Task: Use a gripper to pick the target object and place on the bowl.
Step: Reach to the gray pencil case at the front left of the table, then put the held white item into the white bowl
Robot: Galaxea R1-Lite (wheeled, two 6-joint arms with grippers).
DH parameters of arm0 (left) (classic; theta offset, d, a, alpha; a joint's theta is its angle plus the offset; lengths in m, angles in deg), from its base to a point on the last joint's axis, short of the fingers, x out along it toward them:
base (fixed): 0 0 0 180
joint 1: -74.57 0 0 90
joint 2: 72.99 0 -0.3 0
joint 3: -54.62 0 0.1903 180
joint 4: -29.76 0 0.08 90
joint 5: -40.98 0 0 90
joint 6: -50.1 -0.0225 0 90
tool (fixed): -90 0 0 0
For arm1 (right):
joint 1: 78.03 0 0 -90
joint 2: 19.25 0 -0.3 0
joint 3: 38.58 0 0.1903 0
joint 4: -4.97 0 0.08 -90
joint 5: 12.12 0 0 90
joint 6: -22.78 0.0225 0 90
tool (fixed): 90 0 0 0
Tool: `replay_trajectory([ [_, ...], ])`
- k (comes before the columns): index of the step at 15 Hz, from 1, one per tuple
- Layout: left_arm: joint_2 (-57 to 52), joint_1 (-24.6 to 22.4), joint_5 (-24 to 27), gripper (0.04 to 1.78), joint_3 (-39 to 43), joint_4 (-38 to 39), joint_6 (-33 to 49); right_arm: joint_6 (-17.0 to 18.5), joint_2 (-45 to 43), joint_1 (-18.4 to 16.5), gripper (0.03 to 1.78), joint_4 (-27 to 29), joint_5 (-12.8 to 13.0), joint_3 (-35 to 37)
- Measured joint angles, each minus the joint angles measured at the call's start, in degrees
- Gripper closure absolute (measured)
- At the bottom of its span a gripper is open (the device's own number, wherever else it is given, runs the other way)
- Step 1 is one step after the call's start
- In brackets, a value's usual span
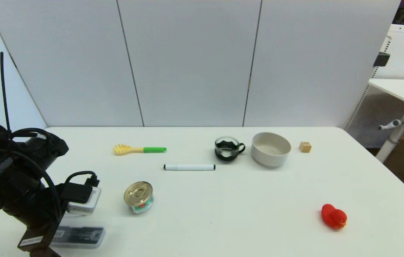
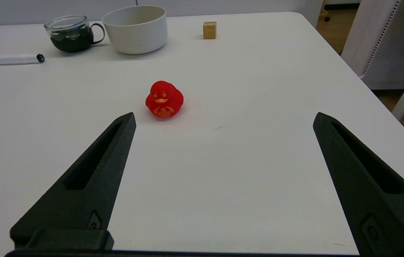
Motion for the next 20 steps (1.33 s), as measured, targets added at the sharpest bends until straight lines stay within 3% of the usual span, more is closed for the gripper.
replay_trajectory([
  [6,-0.02,0.06,0.01,0.11,0.00,-0.24,0.07,-0.02,0.00,0.00,0.10,0.00,0.00,0.00],
  [7,-0.04,0.06,-0.02,0.20,0.00,-0.24,0.07,0.00,0.00,0.00,0.10,0.00,0.00,0.00],
  [10,-0.04,0.13,0.04,0.68,0.00,-0.33,0.05,0.00,0.02,0.00,0.10,0.00,0.00,0.00],
  [15,-0.24,0.13,0.06,1.25,0.00,-0.30,0.38,0.00,0.02,0.00,0.10,0.00,0.00,0.00],
  [20,-0.46,0.13,0.06,1.25,-0.02,-0.26,0.49,0.00,0.05,0.00,0.10,0.00,0.00,0.00],
])
